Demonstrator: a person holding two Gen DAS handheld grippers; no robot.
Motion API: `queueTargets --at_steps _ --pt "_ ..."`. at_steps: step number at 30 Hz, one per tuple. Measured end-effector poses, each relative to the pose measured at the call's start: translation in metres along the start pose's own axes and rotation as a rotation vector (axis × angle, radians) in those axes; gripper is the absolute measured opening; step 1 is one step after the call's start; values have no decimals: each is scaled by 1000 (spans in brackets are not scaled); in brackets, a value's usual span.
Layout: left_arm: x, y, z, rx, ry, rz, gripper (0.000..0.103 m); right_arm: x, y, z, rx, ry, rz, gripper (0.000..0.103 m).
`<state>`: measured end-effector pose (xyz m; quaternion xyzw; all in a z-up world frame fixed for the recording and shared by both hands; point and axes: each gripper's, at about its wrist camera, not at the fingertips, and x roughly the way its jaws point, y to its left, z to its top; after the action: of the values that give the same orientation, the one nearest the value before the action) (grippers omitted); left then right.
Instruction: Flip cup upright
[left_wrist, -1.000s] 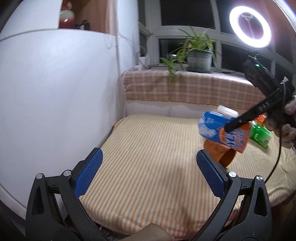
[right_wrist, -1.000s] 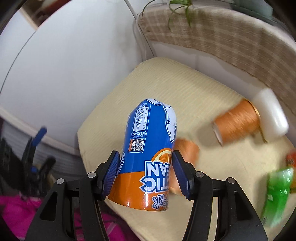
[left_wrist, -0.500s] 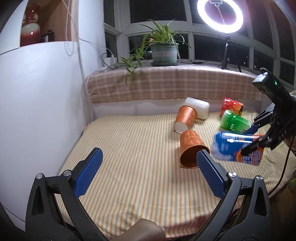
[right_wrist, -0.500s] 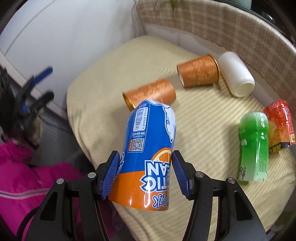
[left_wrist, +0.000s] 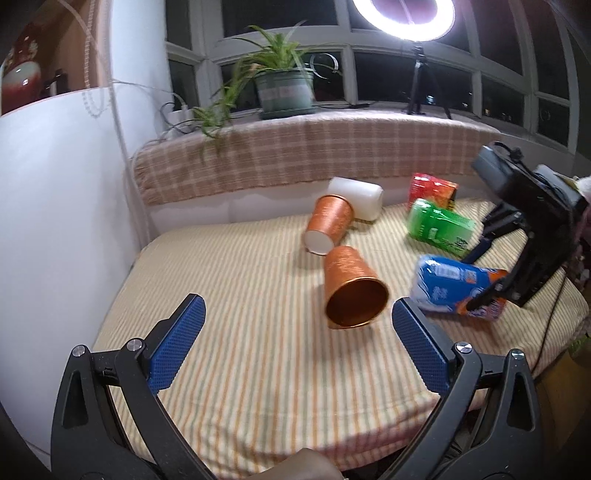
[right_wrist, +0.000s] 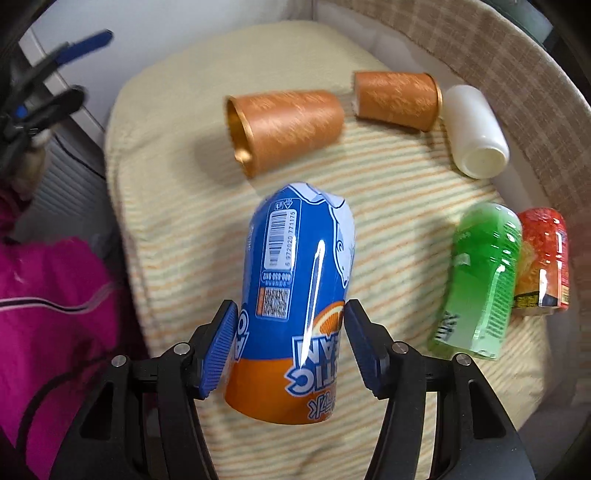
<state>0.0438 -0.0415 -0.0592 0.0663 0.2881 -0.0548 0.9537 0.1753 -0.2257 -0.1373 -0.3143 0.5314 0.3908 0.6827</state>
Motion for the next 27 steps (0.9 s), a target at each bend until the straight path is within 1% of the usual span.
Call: queueTargets --at_steps 3,4,8,10,12,13,14,15,17,20,22,27 --pt "5 -13 5 42 4 -40 102 1 -13 -3 26 -4 -24 61" --pt "7 -18 8 59 8 -58 99 -2 -17 -5 42 -15 -20 61" --pt "16 -39 22 154 27 -158 98 -22 -24 -22 100 -93 -16 61" --pt "21 -50 29 210 32 -202 98 -34 -27 -36 152 -146 -5 62" --pt "29 -66 36 292 53 -280 98 -43 -25 -49 195 -181 -6 62" --pt "34 -74 39 327 65 -301 98 -50 -24 -60 229 -210 -10 62" --pt "37 -83 41 369 72 -312 97 -53 -23 -66 250 -228 -7 62" --pt "40 -93 42 422 73 -323 95 -58 -21 -76 282 -256 -4 62" --pt "44 -113 43 537 67 -358 94 -66 -19 -97 350 -305 1 62" --pt "53 -137 41 665 74 -402 94 -73 -14 -125 486 -365 -9 62" --pt "59 -153 39 755 82 -426 94 -78 -4 -146 568 -403 -10 62" --pt "70 -184 37 931 119 -480 94 -79 21 -182 687 -440 -25 62"
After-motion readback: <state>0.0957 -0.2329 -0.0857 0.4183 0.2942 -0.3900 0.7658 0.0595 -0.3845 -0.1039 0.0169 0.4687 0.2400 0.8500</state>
